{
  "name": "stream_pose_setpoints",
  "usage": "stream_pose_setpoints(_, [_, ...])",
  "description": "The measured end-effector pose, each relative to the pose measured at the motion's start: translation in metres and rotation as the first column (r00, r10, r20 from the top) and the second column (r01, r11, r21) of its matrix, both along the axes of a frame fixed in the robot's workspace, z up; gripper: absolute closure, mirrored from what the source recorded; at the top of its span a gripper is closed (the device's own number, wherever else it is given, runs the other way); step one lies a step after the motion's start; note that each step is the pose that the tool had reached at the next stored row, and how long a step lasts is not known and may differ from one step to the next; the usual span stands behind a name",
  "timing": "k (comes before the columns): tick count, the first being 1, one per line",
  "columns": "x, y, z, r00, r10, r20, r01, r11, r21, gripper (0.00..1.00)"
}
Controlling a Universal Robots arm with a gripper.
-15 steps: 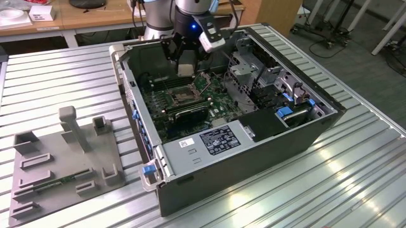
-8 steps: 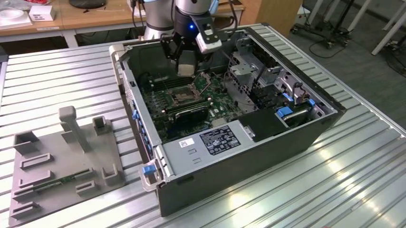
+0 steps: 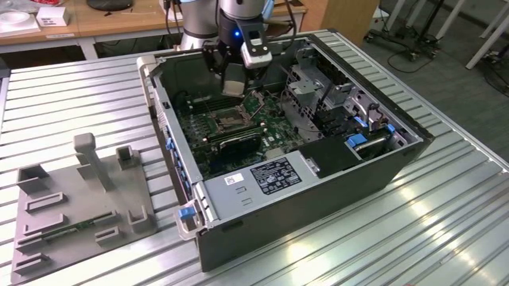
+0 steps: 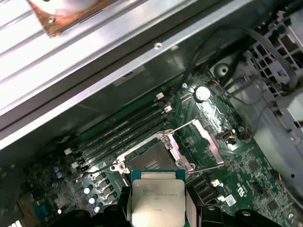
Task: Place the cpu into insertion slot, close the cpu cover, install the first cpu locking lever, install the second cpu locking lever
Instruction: 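Place the cpu into insertion slot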
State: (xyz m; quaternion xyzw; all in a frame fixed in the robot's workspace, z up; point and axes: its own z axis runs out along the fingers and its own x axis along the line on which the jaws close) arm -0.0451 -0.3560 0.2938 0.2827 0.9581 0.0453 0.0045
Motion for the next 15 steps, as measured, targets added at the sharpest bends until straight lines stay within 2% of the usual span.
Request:
stream_pose_setpoints(3, [0.0000,0.0000,-0.0004,0.9986,-0.054,0.0000,0.054,0.9986,0.0000,0.46])
stream_pose_setpoints(5, [0.0000,0.0000,-0.0007,0.9960,-0.090,0.0001,0.090,0.9960,0.0000,0.46])
stream_pose_setpoints(8, [0.0000,0.0000,-0.0011,0.9895,-0.145,0.0001,0.145,0.9895,0.0000,0.46])
stream_pose_setpoints(11, [0.0000,-0.0001,-0.0013,0.9812,-0.193,0.0001,0.193,0.9812,0.0001,0.46])
stream_pose_setpoints(12, [0.0000,-0.0001,-0.0013,0.9800,-0.199,0.0000,0.199,0.9800,0.0002,0.46])
stream_pose_setpoints(15, [0.0000,0.0000,-0.0013,0.9797,-0.201,0.0000,0.201,0.9797,0.0000,0.46])
